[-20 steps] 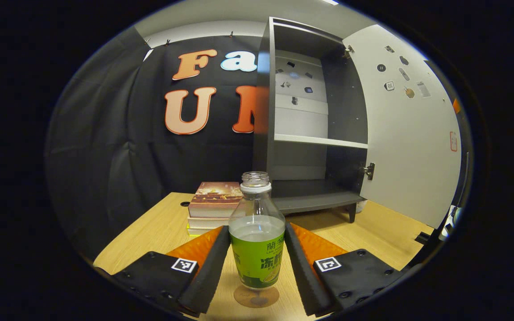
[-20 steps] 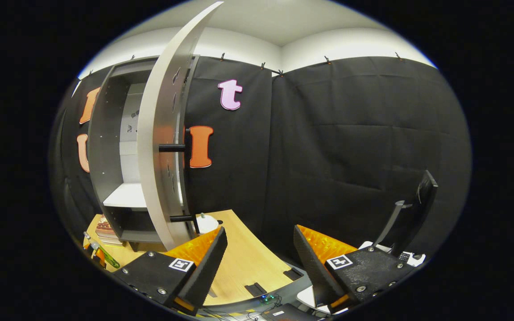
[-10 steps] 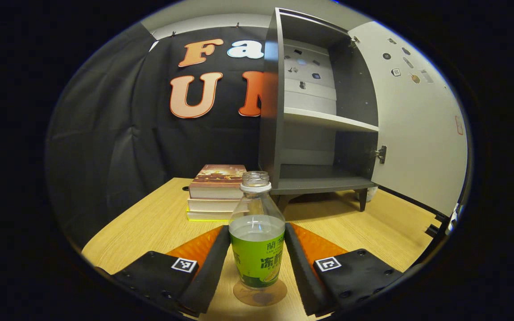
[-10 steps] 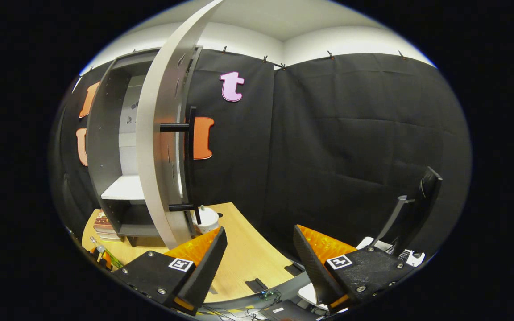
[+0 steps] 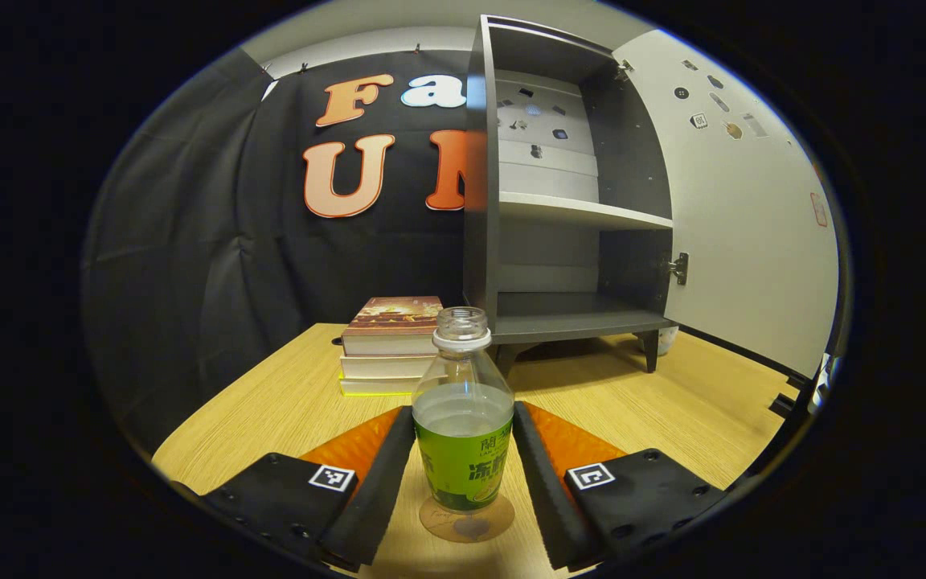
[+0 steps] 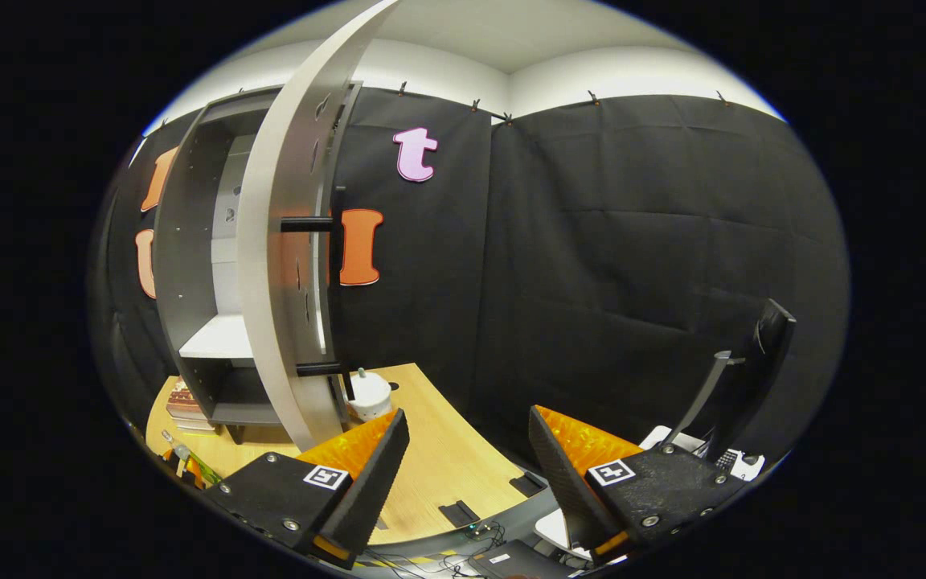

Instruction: Open the cabinet door with the right hand, grasp the bottle in the cabinet with the left hand and place it on the coaster, then close the cabinet door with the right hand.

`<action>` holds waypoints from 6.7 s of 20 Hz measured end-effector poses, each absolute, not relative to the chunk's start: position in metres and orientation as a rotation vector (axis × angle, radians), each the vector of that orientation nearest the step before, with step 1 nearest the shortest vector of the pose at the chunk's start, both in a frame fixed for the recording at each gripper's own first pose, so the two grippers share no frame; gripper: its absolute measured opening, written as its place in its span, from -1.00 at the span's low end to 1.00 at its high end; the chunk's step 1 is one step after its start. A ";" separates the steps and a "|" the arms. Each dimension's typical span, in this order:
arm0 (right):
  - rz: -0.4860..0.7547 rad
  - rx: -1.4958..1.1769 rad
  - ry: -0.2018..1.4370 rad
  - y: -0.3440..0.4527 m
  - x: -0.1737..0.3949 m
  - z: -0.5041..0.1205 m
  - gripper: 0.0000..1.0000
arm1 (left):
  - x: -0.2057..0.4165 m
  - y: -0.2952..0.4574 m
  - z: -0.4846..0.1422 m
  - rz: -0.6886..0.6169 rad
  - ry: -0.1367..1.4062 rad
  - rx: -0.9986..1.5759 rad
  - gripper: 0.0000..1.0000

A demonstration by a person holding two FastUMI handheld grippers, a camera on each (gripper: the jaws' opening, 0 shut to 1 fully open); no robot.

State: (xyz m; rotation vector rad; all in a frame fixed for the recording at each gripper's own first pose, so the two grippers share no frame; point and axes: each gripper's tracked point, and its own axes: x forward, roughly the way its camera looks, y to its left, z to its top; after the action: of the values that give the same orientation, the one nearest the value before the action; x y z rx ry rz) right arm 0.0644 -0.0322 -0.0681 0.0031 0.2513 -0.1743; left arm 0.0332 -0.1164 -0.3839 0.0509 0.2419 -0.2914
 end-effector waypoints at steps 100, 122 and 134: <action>0.446 0.070 0.229 0.387 0.147 -0.104 0.84 | -0.026 0.151 0.000 -0.046 -0.013 0.084 0.77; 0.378 0.055 0.186 0.404 0.203 -0.093 0.85 | 0.015 0.173 0.032 -0.007 -0.036 0.031 0.77; 0.379 0.051 0.203 0.392 0.205 -0.085 0.86 | 0.040 0.154 0.021 -0.033 0.000 0.018 0.78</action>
State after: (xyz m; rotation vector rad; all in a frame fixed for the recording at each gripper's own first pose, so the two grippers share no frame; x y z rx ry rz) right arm 0.2045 0.3916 -0.0850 0.0508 0.2033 0.3786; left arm 0.0395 0.1544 0.0211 0.0181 -0.0003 -0.0329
